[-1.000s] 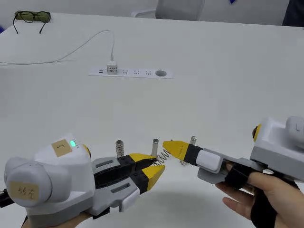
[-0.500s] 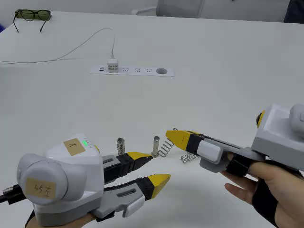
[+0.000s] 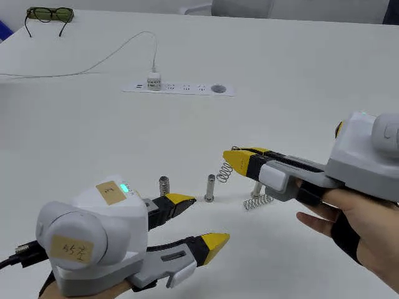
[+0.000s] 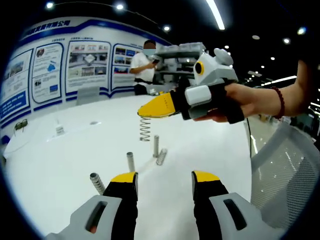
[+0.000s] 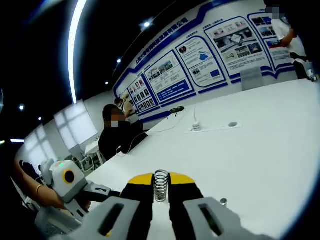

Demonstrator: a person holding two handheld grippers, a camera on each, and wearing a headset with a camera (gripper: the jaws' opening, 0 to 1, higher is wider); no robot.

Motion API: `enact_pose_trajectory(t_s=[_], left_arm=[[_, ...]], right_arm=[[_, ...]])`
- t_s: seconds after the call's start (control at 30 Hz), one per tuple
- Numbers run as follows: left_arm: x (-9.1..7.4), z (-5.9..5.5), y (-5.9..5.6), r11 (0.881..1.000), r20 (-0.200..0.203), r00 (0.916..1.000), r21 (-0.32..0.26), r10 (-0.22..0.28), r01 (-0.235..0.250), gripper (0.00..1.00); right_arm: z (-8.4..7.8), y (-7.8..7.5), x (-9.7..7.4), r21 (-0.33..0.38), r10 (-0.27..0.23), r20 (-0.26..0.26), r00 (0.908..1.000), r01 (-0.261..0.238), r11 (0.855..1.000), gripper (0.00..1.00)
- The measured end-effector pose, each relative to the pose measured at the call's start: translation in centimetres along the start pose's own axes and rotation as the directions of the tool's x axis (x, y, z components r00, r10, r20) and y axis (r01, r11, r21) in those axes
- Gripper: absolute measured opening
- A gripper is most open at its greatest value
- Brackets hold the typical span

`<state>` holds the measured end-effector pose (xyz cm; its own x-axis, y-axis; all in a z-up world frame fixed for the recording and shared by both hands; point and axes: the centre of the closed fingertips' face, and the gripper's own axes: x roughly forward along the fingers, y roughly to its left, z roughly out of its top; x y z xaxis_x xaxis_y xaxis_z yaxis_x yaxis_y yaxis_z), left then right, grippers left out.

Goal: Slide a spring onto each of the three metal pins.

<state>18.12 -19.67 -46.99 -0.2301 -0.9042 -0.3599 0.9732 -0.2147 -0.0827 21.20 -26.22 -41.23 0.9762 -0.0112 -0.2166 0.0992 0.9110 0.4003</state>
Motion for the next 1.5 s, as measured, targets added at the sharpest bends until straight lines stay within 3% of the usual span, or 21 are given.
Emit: enact_pose_trajectory(t_s=[0.3, 0.8, 1.2, 1.5], left_arm=[[0.1, -0.6, 0.1, 1.000, -0.020, 0.9998, -0.013, 0.005, -0.005, 0.49], [0.1, -1.3, 0.2, 1.000, -0.042, 0.9990, -0.022, 0.013, -0.014, 0.56], [0.1, -1.4, 0.2, 1.000, -0.049, 0.9986, -0.011, 0.021, -0.022, 0.63], [0.1, -1.6, 0.2, 1.000, -0.056, 0.9982, -0.014, 0.021, -0.021, 0.64]], right_arm=[[0.2, -0.7, 1.4, -0.054, -0.013, 0.004, 0.9999, 0.014, 0.998, 0.12], [-1.2, -2.0, 2.8, -0.135, -0.054, -0.035, 0.9979, 0.049, 0.990, 0.12], [-2.3, -2.2, 3.3, -0.168, -0.065, -0.062, 0.9960, 0.054, 0.984, 0.12], [-3.3, -2.1, 3.8, -0.251, -0.071, -0.098, 0.9926, 0.045, 0.967, 0.12]])
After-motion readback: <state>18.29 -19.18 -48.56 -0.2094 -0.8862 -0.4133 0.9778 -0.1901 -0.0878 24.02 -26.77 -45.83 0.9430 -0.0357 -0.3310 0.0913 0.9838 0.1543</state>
